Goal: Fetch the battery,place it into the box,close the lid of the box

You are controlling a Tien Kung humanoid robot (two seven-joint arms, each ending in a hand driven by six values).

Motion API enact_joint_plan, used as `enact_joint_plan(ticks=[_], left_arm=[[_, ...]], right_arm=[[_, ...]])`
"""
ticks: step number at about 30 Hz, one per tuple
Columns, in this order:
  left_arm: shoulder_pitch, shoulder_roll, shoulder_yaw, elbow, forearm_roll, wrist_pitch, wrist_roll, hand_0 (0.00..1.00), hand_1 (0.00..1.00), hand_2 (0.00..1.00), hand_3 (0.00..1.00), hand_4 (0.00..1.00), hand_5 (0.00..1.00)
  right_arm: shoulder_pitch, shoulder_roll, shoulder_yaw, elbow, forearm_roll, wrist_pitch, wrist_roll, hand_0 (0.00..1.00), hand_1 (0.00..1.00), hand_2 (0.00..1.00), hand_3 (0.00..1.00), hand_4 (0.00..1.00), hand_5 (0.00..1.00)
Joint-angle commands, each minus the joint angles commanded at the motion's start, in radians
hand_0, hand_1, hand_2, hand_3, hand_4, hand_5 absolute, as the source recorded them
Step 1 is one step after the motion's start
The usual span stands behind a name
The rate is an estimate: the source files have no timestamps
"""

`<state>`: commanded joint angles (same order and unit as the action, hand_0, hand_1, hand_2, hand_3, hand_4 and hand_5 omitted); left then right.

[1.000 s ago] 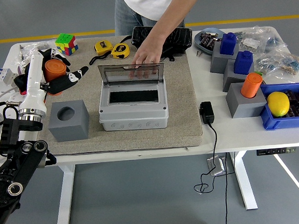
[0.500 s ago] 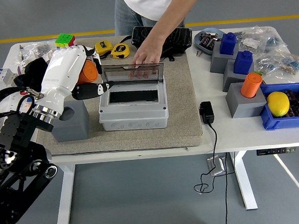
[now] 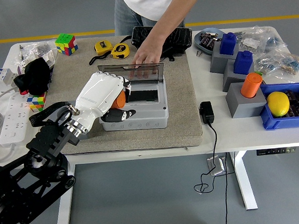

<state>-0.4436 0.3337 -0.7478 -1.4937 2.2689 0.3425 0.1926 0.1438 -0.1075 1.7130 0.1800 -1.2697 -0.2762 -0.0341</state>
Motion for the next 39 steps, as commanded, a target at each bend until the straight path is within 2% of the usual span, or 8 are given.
enact_joint_plan(ticks=[4,5,13,23,32,34,35,39], left_arm=[[-0.008,-0.012,0.001,0.006,0.000,0.001,-0.013,0.048,0.002,0.045,0.028,0.715,0.177],[-0.010,-0.014,0.003,0.008,0.000,0.002,-0.012,0.054,0.004,0.037,0.027,0.507,0.025],[-0.060,-0.058,0.036,0.109,0.000,0.003,-0.023,0.053,0.004,0.039,0.028,0.496,0.002],[-0.103,-0.129,0.006,0.256,0.000,0.020,-0.048,0.054,0.005,0.043,0.034,0.478,0.038],[-0.122,-0.174,-0.015,0.296,0.000,0.019,-0.050,0.060,0.004,0.050,0.040,0.528,0.055],[-0.124,-0.179,-0.015,0.302,0.000,0.019,-0.052,0.060,0.004,0.050,0.040,0.528,0.055],[-0.125,-0.181,-0.016,0.305,0.000,0.019,-0.052,0.062,0.013,0.060,0.044,0.590,0.059],[-0.122,-0.190,-0.030,0.308,0.000,0.022,-0.056,0.062,0.013,0.060,0.044,0.590,0.059]], right_arm=[[0.000,-0.001,0.005,0.000,-0.005,-0.002,-0.001,0.994,0.920,0.872,0.904,0.998,0.998],[0.000,-0.001,0.005,0.000,-0.004,-0.002,0.000,0.995,0.919,0.871,0.904,0.998,0.998],[0.007,-0.001,-0.004,0.000,0.003,-0.002,0.002,0.995,0.920,0.871,0.903,0.998,0.998],[0.008,-0.001,0.001,0.000,-0.007,-0.002,-0.002,0.995,0.921,0.870,0.903,0.998,0.998],[0.012,0.000,-0.004,0.000,-0.003,-0.002,-0.001,0.996,0.921,0.870,0.903,0.998,0.998],[0.012,0.000,-0.009,0.000,0.001,-0.003,0.000,0.996,0.921,0.870,0.903,0.998,0.998],[0.013,0.000,-0.010,0.000,0.002,-0.003,0.001,0.996,0.921,0.870,0.903,0.998,0.998],[0.014,-0.001,-0.011,0.000,0.002,-0.003,0.000,0.996,0.921,0.870,0.903,0.998,0.998]])
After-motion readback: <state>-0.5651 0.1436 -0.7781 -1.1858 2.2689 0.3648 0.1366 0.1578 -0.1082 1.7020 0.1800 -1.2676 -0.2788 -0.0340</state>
